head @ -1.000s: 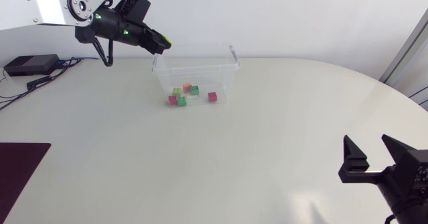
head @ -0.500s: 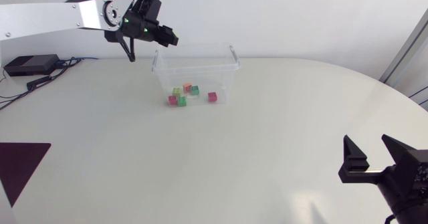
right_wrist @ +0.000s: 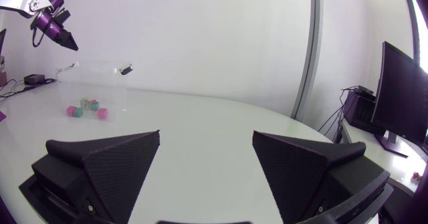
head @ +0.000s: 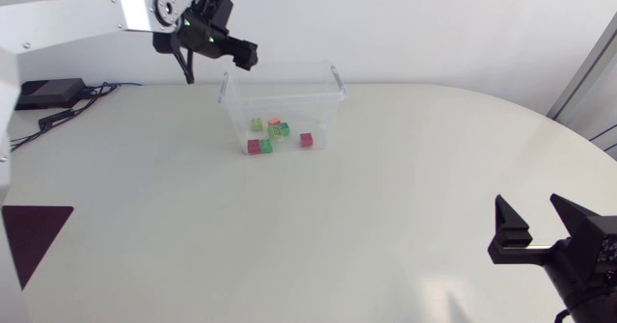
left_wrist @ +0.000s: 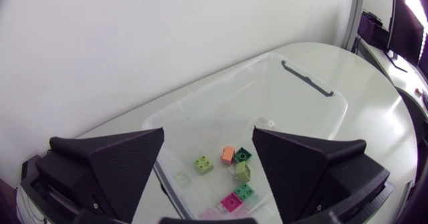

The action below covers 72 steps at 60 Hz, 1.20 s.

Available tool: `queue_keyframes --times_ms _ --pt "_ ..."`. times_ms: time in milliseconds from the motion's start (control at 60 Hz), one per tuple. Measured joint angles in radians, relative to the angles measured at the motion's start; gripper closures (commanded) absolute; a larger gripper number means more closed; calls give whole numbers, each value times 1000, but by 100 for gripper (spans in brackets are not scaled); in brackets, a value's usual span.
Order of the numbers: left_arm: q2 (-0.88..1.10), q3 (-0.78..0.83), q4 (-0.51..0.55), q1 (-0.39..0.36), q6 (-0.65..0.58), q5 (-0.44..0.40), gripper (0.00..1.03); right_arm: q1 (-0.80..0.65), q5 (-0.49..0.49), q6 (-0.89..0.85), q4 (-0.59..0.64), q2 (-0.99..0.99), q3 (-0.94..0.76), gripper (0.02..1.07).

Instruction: Place the duplo bricks in the container

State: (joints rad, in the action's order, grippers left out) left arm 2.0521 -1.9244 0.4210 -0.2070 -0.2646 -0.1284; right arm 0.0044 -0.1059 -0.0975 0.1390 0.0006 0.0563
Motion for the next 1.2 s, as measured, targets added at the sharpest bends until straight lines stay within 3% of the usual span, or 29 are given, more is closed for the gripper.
queue_keyframes --times_ms 450,767,983,1200 --pt "-562 406 -69 27 -1 85 4 0 0 0 0 0 0 7" --pt "-775 698 -114 156 3 93 4 0 0 0 0 0 0 7" --pt "-971 1002 -325 185 -2 199 4 0 0 0 0 0 0 6" --pt "-1133 1235 -501 185 -1 237 4 0 0 0 0 0 0 7"
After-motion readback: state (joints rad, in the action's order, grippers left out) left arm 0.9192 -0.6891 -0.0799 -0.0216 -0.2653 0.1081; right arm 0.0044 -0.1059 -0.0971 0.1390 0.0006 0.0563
